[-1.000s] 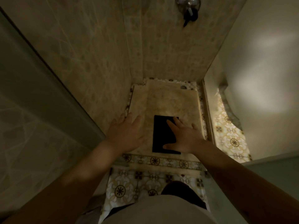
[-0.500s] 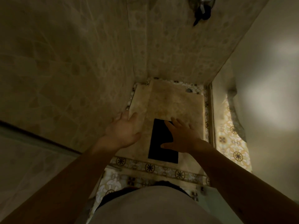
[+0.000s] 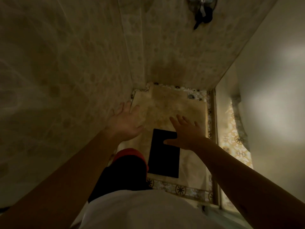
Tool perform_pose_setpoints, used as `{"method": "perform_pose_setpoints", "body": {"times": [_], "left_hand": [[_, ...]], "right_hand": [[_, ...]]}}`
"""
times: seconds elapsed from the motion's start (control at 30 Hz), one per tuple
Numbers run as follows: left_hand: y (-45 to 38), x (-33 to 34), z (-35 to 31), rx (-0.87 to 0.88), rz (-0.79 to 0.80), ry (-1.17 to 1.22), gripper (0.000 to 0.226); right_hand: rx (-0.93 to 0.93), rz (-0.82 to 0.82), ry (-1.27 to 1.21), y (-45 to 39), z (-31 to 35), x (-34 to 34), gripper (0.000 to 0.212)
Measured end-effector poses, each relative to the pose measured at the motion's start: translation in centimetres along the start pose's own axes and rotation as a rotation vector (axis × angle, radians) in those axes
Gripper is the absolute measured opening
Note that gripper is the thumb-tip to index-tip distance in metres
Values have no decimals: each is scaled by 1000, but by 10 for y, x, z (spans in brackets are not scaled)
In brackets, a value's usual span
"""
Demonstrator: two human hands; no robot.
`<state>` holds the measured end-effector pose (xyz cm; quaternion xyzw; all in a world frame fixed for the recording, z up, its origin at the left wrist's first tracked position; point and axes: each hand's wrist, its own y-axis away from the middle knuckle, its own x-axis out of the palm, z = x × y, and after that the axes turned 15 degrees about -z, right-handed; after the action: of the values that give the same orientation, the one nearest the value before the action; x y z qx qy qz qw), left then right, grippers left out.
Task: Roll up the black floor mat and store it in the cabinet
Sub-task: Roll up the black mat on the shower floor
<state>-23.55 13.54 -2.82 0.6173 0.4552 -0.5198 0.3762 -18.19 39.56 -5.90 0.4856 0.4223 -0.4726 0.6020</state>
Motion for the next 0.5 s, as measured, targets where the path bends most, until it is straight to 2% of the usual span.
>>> {"method": "perform_pose_setpoints", "body": {"times": [0.2, 0.5], "left_hand": [[-92, 9, 25, 52, -16, -52, 88], [-244, 1, 94, 183, -3, -103, 87]], "right_hand": [[27, 2, 7, -75, -7, -11, 109], [182, -29, -16, -227, 0, -29, 110]]}}
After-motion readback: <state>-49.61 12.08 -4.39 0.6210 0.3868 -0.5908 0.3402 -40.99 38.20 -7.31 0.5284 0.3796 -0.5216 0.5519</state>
